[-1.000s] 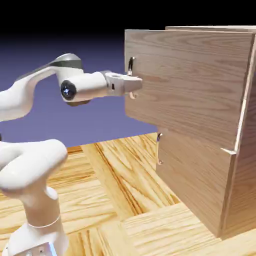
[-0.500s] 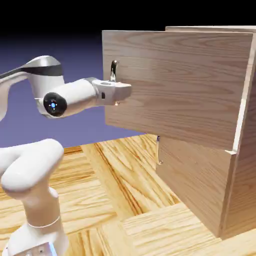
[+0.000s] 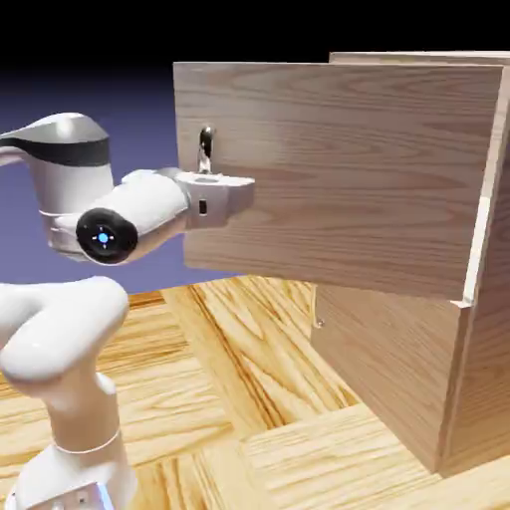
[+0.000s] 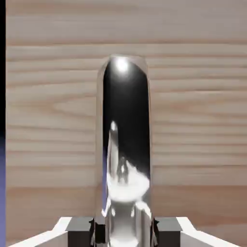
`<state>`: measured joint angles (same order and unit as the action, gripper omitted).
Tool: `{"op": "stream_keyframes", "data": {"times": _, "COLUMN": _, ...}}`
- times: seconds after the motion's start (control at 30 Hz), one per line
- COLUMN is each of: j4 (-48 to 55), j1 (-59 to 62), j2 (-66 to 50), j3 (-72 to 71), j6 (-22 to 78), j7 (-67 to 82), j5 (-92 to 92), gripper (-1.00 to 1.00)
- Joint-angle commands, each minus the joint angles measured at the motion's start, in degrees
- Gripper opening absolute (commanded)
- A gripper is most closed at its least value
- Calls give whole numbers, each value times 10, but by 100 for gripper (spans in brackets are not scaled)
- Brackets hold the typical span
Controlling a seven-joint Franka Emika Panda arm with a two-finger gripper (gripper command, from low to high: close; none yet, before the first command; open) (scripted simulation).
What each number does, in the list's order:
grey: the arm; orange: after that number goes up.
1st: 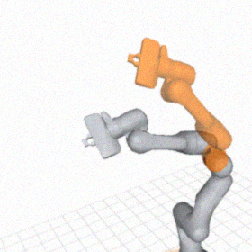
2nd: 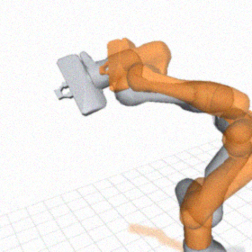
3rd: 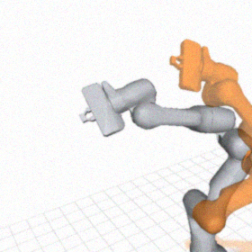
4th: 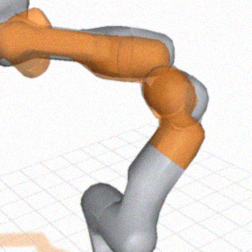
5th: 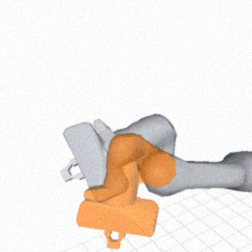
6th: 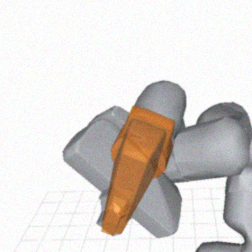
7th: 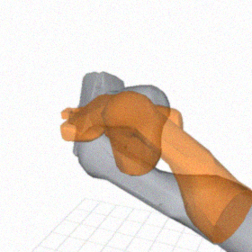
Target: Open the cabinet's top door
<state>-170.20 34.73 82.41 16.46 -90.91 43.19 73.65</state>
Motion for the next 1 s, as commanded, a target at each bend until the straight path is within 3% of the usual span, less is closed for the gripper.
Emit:
{"op": "stream_keyframes", "data": {"times": 0.0, "j4": 9, "j1": -4, "j2": -15, "j3": 21, "j6": 12, "j7": 7, "j5": -19, "gripper": -100}}
{"op": "stream_keyframes", "data": {"times": 0.27, "j4": 117, "j1": -76, "j2": -152, "j3": 187, "j6": 124, "j7": 67, "j5": -168, "gripper": -100}}
{"op": "stream_keyframes", "data": {"times": 0.57, "j4": 297, "j1": -246, "j2": -295, "j3": 368, "j6": 264, "j7": 121, "j5": -285, "gripper": -100}}
{"op": "stream_keyframes", "data": {"times": 0.97, "j4": 506, "j1": -495, "j2": -365, "j3": 568, "j6": 398, "j7": 139, "j5": -355, "gripper": -100}}
